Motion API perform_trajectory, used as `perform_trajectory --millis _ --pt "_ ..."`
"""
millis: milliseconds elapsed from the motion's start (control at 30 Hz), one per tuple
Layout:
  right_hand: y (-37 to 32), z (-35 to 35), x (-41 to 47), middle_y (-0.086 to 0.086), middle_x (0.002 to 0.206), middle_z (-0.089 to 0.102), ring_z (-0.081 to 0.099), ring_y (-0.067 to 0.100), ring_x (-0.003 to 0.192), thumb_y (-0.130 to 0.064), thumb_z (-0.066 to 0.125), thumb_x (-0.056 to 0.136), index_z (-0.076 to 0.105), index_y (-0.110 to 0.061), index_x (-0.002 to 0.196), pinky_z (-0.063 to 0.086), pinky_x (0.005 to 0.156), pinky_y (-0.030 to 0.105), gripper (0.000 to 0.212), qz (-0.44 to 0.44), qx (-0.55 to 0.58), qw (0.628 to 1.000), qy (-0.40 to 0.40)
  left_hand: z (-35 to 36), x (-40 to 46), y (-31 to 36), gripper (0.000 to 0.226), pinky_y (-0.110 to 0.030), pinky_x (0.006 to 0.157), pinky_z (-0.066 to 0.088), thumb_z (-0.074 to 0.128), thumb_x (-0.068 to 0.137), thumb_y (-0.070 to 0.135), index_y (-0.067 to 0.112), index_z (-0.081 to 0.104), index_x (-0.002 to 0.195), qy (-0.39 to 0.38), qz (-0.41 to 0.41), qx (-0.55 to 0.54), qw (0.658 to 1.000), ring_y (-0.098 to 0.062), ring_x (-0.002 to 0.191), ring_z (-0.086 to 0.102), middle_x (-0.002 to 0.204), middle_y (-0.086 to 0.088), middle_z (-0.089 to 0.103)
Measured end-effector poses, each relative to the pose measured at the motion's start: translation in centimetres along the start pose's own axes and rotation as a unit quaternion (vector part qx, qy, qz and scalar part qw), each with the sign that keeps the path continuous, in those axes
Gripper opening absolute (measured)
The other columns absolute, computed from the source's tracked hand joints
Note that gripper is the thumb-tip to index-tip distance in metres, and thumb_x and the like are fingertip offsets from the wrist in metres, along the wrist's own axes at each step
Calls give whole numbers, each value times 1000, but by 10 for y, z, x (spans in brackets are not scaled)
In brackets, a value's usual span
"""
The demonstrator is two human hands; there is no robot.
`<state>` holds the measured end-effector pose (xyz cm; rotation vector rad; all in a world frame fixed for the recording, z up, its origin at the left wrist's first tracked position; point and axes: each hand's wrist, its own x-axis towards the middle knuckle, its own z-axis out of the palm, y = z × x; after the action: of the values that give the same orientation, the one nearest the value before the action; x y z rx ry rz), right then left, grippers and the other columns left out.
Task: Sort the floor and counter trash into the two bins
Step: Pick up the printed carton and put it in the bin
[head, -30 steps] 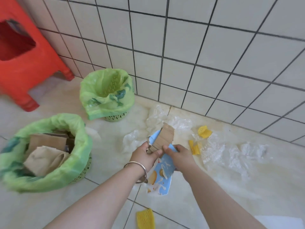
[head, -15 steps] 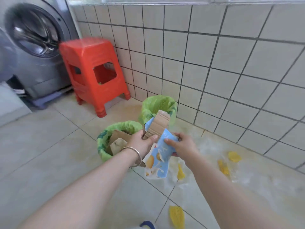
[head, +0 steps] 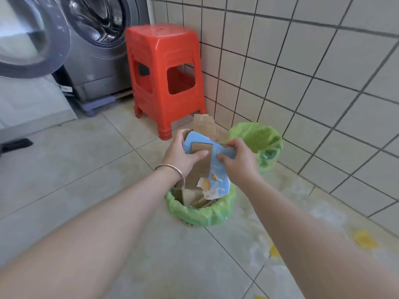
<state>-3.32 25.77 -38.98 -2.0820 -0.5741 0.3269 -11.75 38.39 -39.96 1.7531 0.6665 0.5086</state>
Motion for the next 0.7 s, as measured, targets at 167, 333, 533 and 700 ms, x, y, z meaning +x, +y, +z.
perform_trajectory --millis 167,333,533,700 --pt "26 33 41 3 95 57 55 24 80 -16 57 90 52 -14 110 45 67 33 20 -16 -92 995 -47 5 26 -50 43 -39 91 52 78 73 21 24 48 105 33 -65 31 997 -24 99 65 103 -3 67" --pt "64 63 58 9 110 61 47 21 84 -11 54 92 53 -12 115 38 70 29 23 -8 -135 989 -68 11 34 -99 29 -8 62 45 77 75 19 16 53 91 18 -106 78 991 -9 75 59 78 11 61" --pt "75 87 67 8 110 62 52 25 92 -8 52 91 54 -8 111 32 70 26 20 -73 -167 981 -71 4 41 -126 28 -23 65 50 79 72 20 26 53 78 30 -116 120 986 -16 70 62 77 1 67" --pt "71 90 73 10 109 61 55 29 95 -7 51 91 54 -5 113 33 67 29 22 -156 -183 967 -86 -12 45 -125 28 -36 76 55 79 70 23 33 54 79 35 -85 179 980 -25 80 67 82 -4 71"
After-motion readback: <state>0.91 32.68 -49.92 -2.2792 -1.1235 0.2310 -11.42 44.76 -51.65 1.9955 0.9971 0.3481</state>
